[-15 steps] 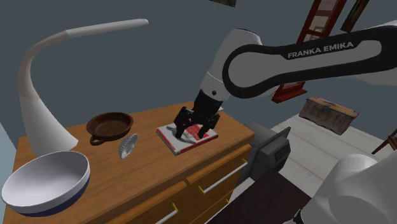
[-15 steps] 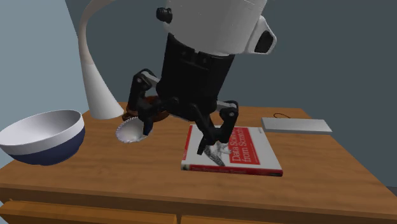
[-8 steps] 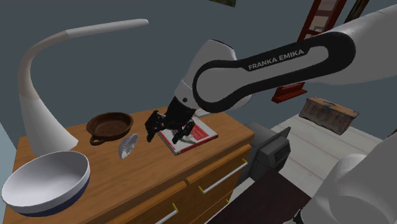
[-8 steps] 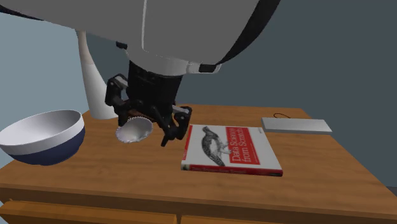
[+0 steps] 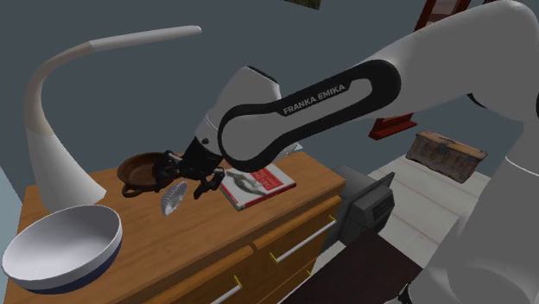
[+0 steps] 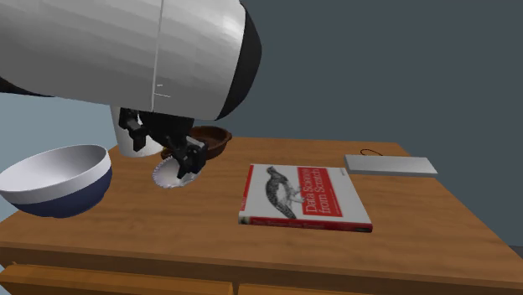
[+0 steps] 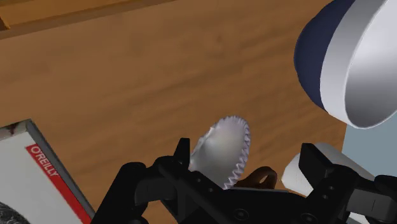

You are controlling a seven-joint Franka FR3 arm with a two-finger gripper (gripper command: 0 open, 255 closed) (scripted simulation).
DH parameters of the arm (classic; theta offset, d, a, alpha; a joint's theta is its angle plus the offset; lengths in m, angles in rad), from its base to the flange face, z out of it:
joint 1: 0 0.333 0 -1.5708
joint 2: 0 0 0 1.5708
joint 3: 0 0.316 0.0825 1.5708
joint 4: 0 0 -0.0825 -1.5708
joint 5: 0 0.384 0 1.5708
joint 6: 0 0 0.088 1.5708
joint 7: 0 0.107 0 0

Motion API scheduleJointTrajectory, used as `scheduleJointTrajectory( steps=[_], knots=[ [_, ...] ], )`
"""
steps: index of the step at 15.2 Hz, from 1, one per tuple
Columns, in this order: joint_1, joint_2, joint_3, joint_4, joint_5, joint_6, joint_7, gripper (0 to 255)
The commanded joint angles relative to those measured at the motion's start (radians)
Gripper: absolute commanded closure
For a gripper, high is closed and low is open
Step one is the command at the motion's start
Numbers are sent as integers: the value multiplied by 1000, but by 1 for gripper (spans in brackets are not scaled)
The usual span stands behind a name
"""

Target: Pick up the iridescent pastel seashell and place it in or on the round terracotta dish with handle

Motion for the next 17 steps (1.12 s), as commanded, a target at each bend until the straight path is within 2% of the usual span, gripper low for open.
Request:
scheduleJointTrajectory(
  steps=[1,7,15,16,17],
  knots=[
    [10,40,-2,22,-30,28,29,0],
    [48,138,-22,52,-107,93,80,0],
    [49,138,-23,52,-106,93,80,0],
    [49,138,-23,52,-106,93,80,255],
    [49,138,-23,52,-106,93,80,255]
  ],
)
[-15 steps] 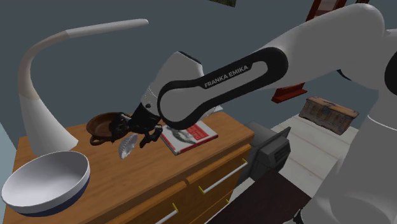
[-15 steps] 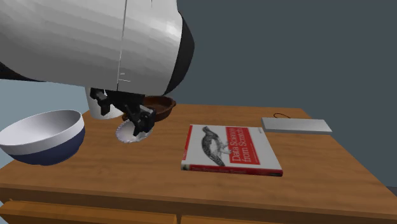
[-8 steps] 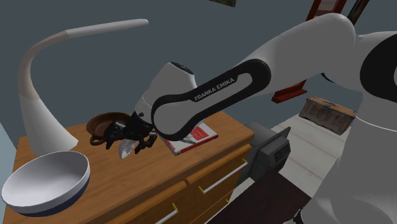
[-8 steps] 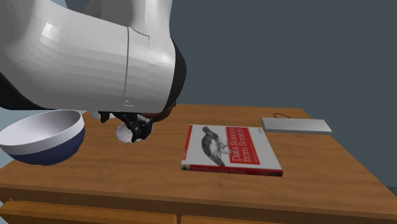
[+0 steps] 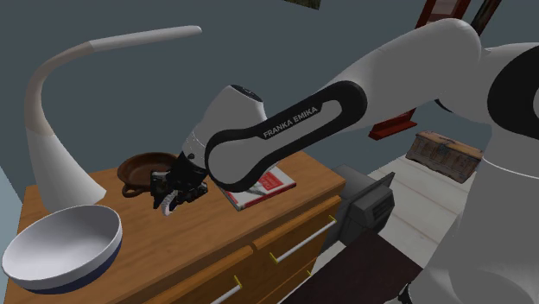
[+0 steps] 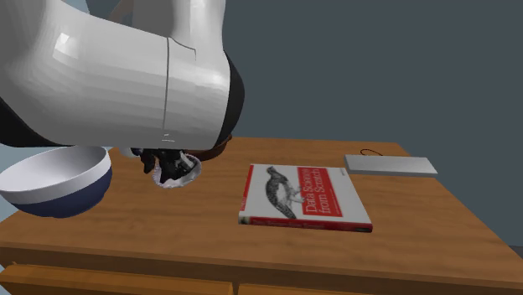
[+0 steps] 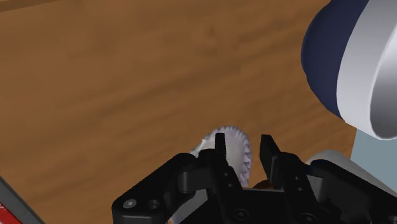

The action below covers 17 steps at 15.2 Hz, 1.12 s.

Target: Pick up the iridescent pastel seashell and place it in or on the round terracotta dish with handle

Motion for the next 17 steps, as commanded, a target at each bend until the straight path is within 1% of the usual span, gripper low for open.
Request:
scheduleJointTrajectory(
  steps=[1,8,17],
  knots=[
    [0,0,0,0,0,0,0,255],
    [0,0,0,0,0,0,0,255],
    [-13,-72,5,46,16,-112,11,255]
  ],
)
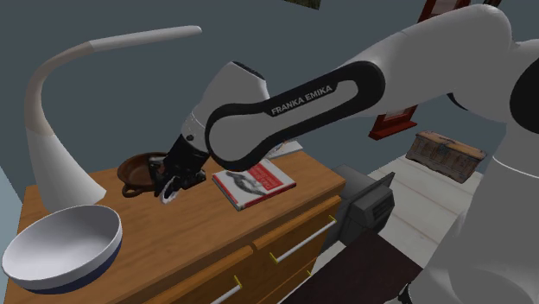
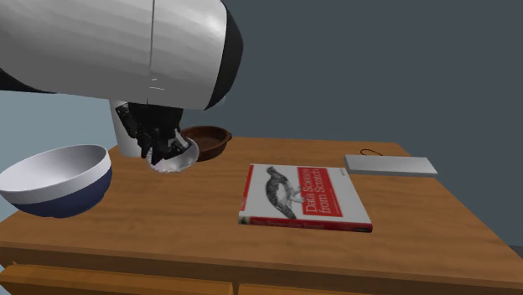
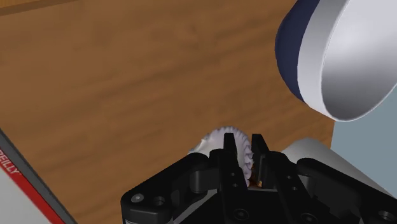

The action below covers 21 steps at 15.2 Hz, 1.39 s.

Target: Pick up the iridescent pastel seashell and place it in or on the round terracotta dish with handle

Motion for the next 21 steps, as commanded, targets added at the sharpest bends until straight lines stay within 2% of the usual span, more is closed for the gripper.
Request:
scheduleJointTrajectory(
  steps=[1,14,21],
  knots=[
    [-3,-15,0,13,4,-27,2,255],
    [-15,-87,-3,109,7,-188,28,255],
    [5,175,-51,458,-140,-303,57,255]
  ],
)
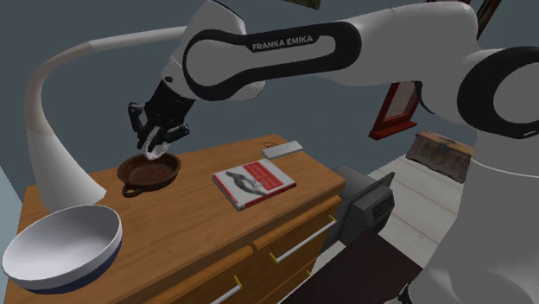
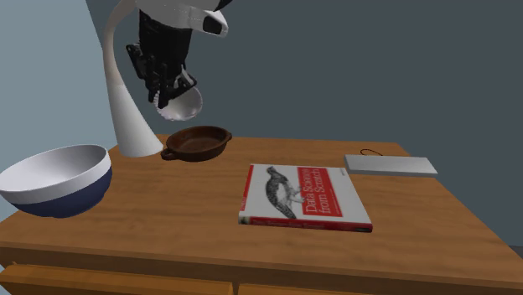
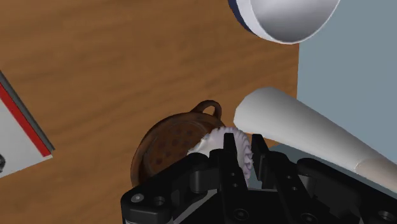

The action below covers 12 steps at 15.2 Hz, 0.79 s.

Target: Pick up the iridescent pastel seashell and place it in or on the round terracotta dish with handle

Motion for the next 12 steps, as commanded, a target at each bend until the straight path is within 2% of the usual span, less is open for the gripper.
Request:
scheduleJointTrajectory(
  steps=[1,6,12],
  knots=[
    [10,77,-15,109,-34,-39,1,255],
    [65,303,-55,472,-112,-187,4,255],
    [55,304,-55,391,-105,-108,-11,255]
  ],
)
